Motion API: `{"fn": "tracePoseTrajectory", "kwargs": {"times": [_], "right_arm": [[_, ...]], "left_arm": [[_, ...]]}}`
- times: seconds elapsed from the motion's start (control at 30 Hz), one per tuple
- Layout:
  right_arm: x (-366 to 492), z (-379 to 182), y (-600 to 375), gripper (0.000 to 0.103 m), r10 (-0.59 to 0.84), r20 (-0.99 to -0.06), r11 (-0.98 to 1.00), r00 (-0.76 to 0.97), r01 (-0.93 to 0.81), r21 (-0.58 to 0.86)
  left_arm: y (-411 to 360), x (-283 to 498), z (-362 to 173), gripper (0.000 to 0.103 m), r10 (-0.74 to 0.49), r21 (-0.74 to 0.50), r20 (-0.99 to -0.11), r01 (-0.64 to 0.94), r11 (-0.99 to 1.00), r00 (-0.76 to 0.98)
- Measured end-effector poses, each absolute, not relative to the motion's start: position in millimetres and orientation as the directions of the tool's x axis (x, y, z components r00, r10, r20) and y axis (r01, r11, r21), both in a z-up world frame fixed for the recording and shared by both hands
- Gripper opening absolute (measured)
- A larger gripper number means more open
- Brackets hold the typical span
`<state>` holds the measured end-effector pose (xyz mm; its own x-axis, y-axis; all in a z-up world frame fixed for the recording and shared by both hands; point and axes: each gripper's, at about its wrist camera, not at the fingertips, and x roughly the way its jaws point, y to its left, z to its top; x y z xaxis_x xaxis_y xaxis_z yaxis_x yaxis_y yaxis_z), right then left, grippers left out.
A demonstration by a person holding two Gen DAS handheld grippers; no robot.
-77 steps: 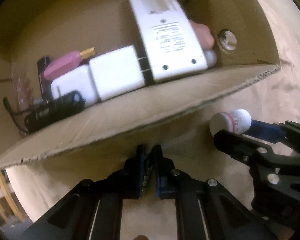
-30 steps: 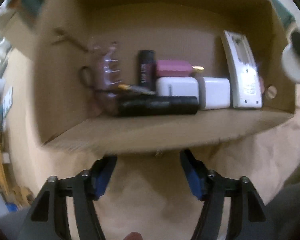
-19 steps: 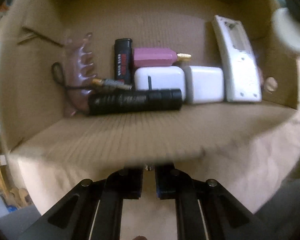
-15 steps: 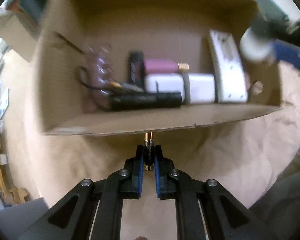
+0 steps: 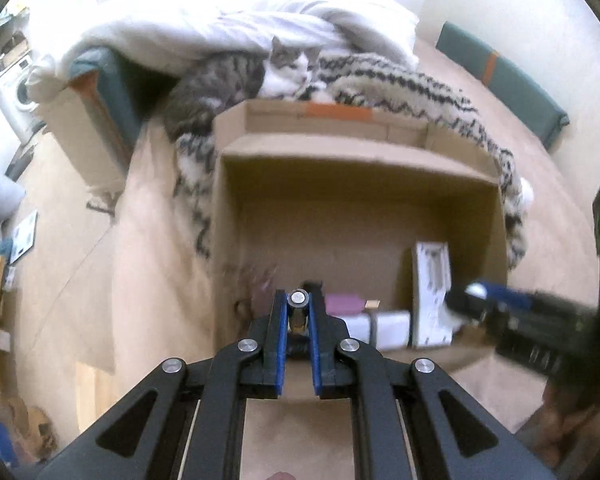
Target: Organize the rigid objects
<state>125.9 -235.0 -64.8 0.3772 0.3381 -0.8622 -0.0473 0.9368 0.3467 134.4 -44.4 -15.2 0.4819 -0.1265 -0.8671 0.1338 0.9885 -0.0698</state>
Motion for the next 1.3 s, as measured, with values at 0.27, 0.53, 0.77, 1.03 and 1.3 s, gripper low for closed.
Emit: {"fn": "tracePoseTrajectory", "kwargs": {"times": [0.27, 0.53, 0.77, 1.03, 1.3], "right_arm": [[156.7, -74.3, -234.2, 0.049, 0.322, -0.876, 0.944, 0.359, -0.054, 0.325], [160.3, -83.3, -230.0, 0.049, 0.320, -0.882, 0.945, 0.345, -0.050, 0.323], [159.0, -73.8, -241.9, 0.082, 0.313, -0.862, 0.942, 0.400, -0.017, 0.334], [140.2, -56.1, -252.5, 0.103, 0.270, -0.834, 0.951, 0.481, -0.001, 0.308], [80.0, -10.1, -242.6, 0.103, 0.173, -0.723, 0.980, 0.669, -0.044, 0.194]], "left_arm": [[-65.2, 172.3, -32.2, 0.009, -0.101, -0.025, -0.863, 0.158, 0.987, 0.495], [-71.4, 186.8, -53.6, 0.009, -0.113, -0.050, -0.879, 0.146, 0.988, 0.463], [-68.6, 183.0, -47.8, 0.073, -0.101, -0.046, -0.866, 0.123, 0.991, 0.489], [-57.2, 159.8, -22.2, 0.096, -0.094, -0.040, -0.842, 0.113, 0.993, 0.532], [-46.2, 107.2, 17.1, 0.096, -0.071, 0.003, -0.770, 0.114, 0.993, 0.634]]}}
